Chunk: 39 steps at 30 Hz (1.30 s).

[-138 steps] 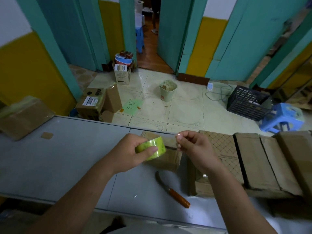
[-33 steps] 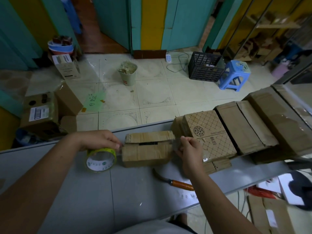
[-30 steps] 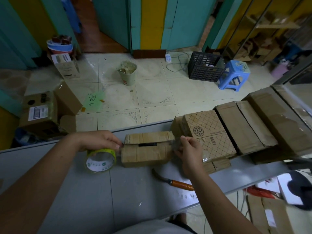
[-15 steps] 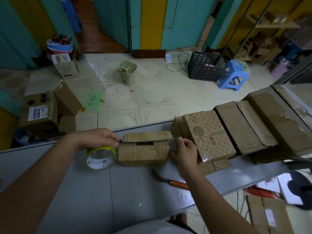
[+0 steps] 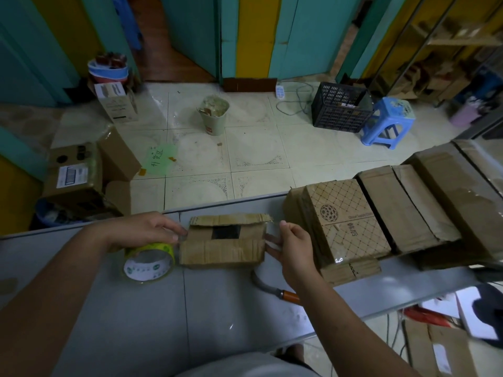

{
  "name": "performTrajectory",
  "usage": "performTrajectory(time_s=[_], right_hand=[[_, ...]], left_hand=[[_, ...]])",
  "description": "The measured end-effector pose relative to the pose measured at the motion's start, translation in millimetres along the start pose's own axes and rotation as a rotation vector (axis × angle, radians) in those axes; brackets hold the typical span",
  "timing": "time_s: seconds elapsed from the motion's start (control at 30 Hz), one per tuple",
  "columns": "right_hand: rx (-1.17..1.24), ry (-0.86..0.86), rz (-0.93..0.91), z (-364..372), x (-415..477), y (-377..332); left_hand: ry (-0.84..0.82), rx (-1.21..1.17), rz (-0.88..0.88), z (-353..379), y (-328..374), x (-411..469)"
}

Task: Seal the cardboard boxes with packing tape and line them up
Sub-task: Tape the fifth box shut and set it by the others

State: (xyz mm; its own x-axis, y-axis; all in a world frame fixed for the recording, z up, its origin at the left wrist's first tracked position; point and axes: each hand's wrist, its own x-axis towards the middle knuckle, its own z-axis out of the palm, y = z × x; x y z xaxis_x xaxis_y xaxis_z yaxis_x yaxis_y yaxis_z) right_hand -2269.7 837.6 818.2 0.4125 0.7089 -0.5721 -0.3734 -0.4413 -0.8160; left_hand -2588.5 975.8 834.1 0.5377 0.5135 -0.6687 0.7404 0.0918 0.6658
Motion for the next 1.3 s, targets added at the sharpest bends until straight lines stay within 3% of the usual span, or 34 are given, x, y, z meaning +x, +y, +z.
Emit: performTrajectory(time_s=[0.23, 0.4, 0.6, 1.0, 1.3], right_hand=[[-0.251, 0.044, -0.294, -10, -5, -10], [-0.254, -0.015, -0.348, -8, -10, -24], [-0.483, -0.123, -0.340, -1, -2, -32], [0.088, -0.050, 0.012, -2, 9, -12], [0.197, -0.019, 0.062, -9, 9, 2]], left_hand=[[0.026, -0.014, 0.024, 6, 5, -1], [0.016, -0.045, 0.022, 5, 4, -4], [0.020, -0.102, 0.013, 6, 3, -6], [0.142, -0.176, 0.024, 15, 9, 6], [0.117, -0.046, -0.004, 6, 12, 13]])
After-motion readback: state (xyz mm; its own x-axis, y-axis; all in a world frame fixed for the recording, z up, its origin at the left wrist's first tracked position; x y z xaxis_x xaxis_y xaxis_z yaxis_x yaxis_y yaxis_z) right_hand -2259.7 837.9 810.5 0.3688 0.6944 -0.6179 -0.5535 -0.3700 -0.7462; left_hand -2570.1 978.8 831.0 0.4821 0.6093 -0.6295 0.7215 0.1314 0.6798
